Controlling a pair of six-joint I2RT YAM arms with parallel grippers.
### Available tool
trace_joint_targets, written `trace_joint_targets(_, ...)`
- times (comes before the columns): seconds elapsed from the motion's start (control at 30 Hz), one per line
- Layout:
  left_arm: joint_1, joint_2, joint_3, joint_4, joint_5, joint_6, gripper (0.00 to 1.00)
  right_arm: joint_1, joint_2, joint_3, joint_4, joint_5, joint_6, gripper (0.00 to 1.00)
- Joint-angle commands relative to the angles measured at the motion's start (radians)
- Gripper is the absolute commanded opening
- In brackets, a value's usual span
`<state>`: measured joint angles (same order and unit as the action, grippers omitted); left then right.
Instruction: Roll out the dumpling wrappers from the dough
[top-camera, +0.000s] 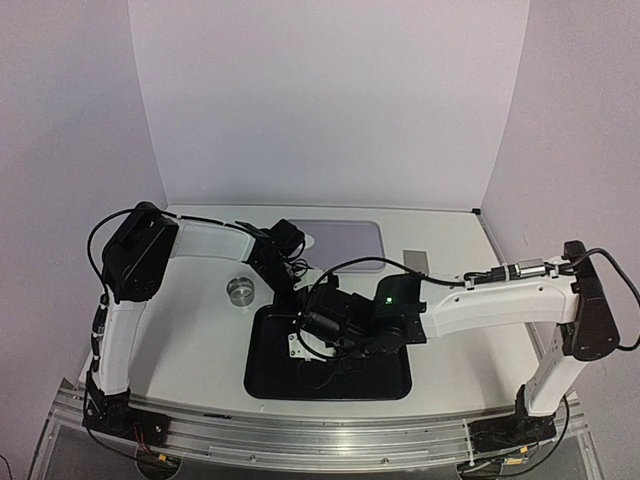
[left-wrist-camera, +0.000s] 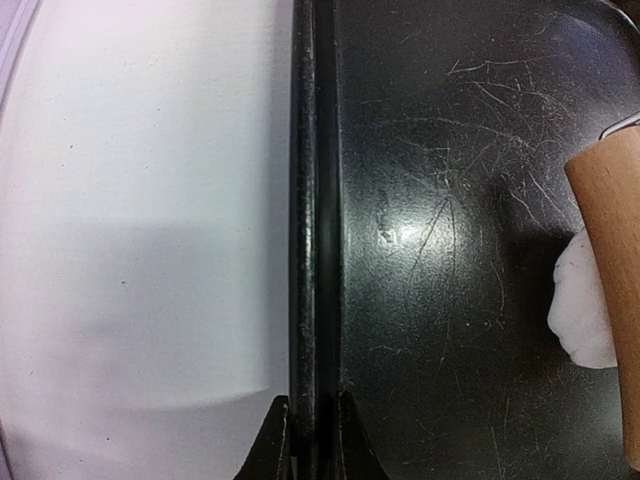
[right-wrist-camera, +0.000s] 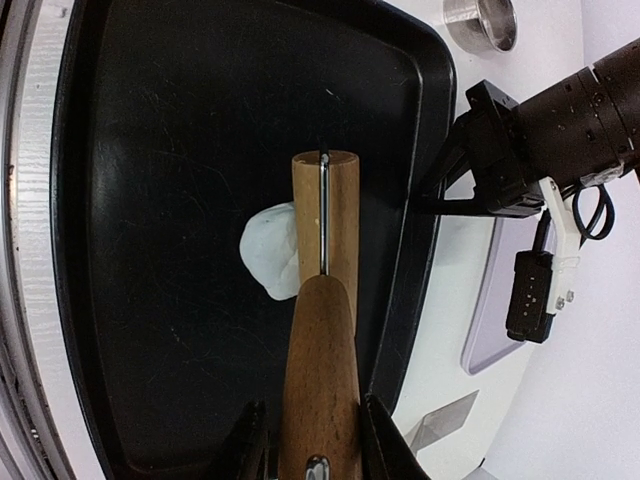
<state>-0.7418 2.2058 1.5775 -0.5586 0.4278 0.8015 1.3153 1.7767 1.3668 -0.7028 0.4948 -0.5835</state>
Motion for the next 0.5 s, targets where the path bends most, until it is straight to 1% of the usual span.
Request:
trace_joint_targets(0.0, -0.005, -0.003, -0.031, 0.095, -0.168, -0.007, 0.00, 0.034, 0.008, -0.044, -0.079, -0.035, -0.003, 0.00)
trace_joint_targets(0.1, -0.005, -0.005, -0.033, 0.100, -0.183, -0.006, 0.00, 0.066, 0.007, -0.059, -0.123, -0.047, 0.007, 0.00)
trace_joint_targets(0.2, -0.006, -0.005, -0.035, 0.106, -0.195, 0.001, 0.00, 0.073, 0.017, -0.064, -0.132, -0.054, 0.013, 0.00)
trace_joint_targets(0.33, -0.005, -0.003, -0.033, 0.111, -0.196, 0.012, 0.00, 0.061, 0.110, 0.003, -0.126, -0.033, -0.036, 0.00)
trace_joint_targets(0.47, -0.006, -0.004, -0.023, 0.113, -0.183, 0.003, 0.00, 0.066, 0.109, 0.010, -0.131, -0.037, 0.003, 0.00)
